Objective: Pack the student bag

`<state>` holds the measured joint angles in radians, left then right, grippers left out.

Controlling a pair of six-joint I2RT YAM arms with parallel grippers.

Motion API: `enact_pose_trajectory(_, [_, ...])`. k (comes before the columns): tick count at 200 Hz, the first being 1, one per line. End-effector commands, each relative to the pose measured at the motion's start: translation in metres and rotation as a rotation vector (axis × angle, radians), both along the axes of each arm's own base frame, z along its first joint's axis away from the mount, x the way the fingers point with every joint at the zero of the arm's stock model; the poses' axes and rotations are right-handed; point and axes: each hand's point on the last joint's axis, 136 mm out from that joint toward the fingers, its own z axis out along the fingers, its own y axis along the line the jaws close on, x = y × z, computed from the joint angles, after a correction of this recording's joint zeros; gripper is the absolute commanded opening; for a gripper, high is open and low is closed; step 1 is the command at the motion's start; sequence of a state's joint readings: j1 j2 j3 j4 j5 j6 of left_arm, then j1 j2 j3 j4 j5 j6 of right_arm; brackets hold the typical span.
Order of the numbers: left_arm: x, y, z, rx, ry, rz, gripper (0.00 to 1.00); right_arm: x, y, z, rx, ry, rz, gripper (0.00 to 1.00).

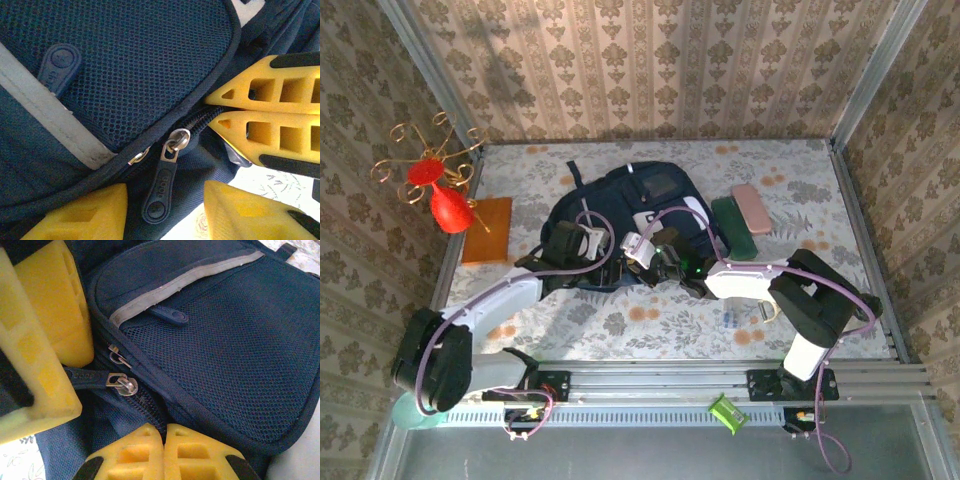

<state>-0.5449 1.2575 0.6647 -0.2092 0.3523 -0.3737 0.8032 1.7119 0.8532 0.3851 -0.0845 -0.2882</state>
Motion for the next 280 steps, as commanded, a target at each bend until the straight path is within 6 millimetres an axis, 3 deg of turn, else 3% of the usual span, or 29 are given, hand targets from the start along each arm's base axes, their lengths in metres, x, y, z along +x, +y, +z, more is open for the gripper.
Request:
enact_pose_trajectory(1, [0.008,-0.003,-0.002,0.028,-0.009,0.005,0.44,0.006,0.01,0.025,0.082,-0.04,-0.019,0.0])
enact_pose_trajectory(57, [0.019,-0.005,-0.013,0.067,-0.018,0.019,0.37,0.005,0.014,0.024,0.092,-0.035,-0.009,0.0])
enact_pose_trajectory(128, [0.024,-0.001,-0.004,0.072,-0.071,0.044,0.15,0.006,0.005,0.014,0.025,-0.055,-0.024,0.0])
enact_pose_trajectory(160, [0.023,0.005,0.003,0.076,-0.095,0.045,0.0,0.006,0.0,0.011,0.003,-0.059,-0.032,0.0])
enact_pose_trajectory(205, [0.023,0.026,0.008,0.11,-0.131,0.092,0.0,0.009,-0.012,0.006,-0.049,-0.081,-0.056,0.0])
enact_pose_trajectory(255, [0.023,0.057,-0.008,0.236,-0.114,0.158,0.0,0.014,-0.027,0.002,-0.131,-0.126,-0.083,0.0])
enact_pose_trajectory(280, [0.023,0.067,-0.007,0.26,-0.12,0.189,0.0,0.017,-0.033,0.001,-0.173,-0.151,-0.094,0.0])
